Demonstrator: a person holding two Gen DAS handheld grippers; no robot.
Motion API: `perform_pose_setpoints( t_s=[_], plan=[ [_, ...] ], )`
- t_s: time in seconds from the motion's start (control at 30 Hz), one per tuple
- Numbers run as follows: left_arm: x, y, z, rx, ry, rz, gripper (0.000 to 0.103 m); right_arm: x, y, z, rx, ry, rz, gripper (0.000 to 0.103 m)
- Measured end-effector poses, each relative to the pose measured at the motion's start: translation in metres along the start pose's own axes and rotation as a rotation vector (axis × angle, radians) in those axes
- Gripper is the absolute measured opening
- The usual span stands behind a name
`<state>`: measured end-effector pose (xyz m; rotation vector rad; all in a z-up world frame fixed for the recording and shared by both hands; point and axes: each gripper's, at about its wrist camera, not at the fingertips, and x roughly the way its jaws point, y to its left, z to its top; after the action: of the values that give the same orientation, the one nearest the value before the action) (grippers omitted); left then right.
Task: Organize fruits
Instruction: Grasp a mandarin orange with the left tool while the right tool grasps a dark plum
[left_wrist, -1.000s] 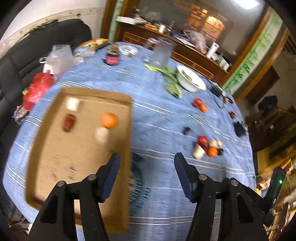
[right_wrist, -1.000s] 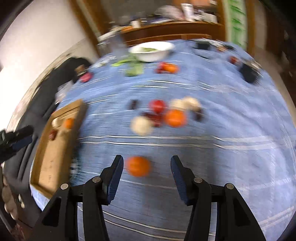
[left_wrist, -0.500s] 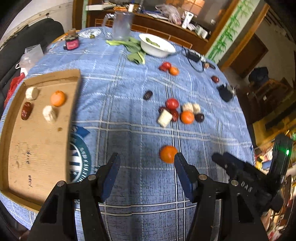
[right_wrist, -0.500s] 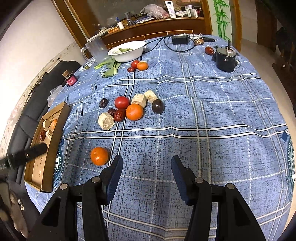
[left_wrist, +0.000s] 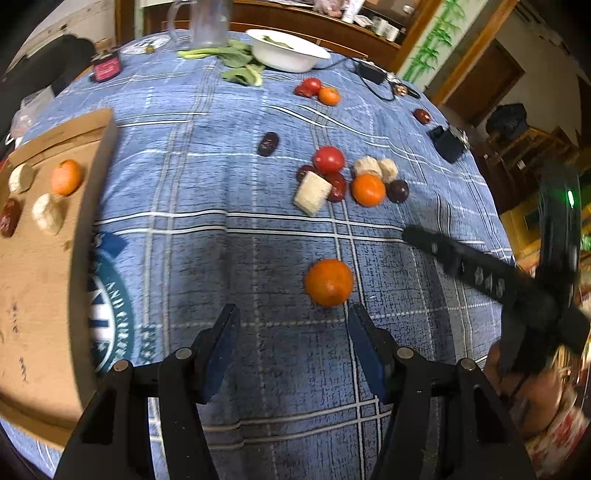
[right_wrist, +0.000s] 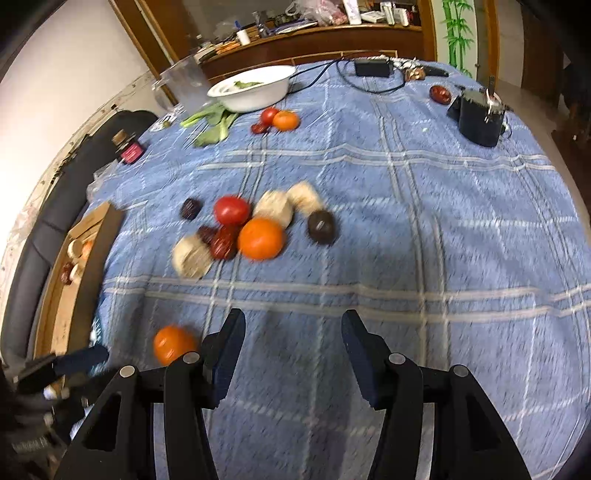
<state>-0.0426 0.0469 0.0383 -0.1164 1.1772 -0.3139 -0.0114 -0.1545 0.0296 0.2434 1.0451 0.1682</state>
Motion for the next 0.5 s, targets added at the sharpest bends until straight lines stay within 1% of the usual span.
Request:
perform_pose_setpoints(
  t_s=[0.17,0.3,0.5],
  plan=[
    [0.014,-0.012,0.006,0.072,-0.014,-0.011,0.059,0.009,-0.003,0.023,-0.043,-0.035,-0.023,0.058],
    [0.026,-0.016,0.014,0.090,-0.010,-0.032,0.057,0.020,0.000,0.035,-0.076,-0.042,-0.044,0.057],
    [0.039,-0.020,0.014,0.091,0.007,-0.046,0.052,0.031,0.003,0.043,-0.109,-0.034,-0.060,0.049]
  ],
)
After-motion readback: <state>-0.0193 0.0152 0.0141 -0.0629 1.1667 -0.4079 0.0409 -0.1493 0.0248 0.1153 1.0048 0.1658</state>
